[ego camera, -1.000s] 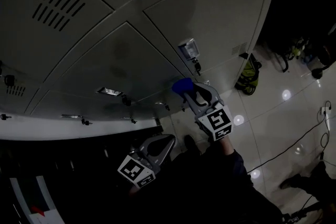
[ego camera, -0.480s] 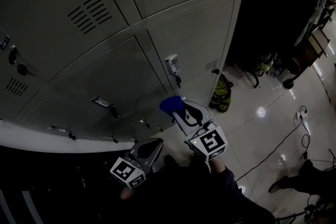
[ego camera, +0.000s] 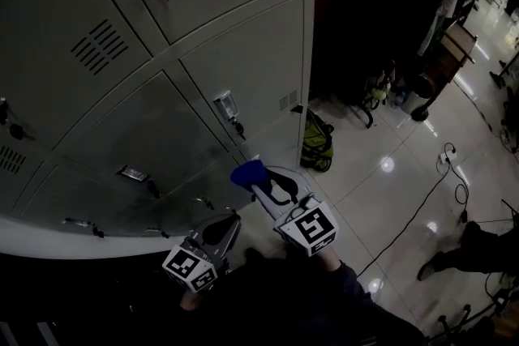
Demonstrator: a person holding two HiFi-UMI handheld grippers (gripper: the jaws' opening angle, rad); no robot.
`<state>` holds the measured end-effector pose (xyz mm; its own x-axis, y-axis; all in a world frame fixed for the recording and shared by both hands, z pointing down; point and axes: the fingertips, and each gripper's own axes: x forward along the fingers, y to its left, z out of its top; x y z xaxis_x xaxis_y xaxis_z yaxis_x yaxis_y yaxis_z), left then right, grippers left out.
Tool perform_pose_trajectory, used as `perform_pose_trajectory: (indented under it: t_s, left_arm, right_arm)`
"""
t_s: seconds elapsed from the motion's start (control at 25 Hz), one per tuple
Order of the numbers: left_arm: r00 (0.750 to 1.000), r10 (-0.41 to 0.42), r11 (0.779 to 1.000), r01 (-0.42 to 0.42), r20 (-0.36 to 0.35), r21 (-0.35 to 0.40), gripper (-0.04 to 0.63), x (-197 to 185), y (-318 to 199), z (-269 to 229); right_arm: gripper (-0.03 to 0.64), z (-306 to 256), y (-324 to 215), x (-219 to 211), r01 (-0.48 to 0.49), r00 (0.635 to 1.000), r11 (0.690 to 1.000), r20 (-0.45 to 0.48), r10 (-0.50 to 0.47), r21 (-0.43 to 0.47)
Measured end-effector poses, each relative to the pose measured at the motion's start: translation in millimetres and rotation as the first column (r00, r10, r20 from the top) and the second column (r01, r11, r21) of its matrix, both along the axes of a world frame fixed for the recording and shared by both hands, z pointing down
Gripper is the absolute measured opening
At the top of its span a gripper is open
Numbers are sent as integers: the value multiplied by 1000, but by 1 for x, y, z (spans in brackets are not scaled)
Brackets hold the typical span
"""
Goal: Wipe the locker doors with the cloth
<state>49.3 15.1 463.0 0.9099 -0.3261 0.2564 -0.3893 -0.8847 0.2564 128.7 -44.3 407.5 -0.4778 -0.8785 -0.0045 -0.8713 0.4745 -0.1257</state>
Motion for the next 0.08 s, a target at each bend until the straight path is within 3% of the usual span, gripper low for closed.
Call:
perform_pose_trajectory:
  t_s: [0.08]
  left_arm:
    - [1000, 10, 1000, -10, 0, 2, 0, 8, 1, -1]
  right_arm:
    - [129, -1, 4, 6, -2, 1000, 1000, -12, 2, 5]
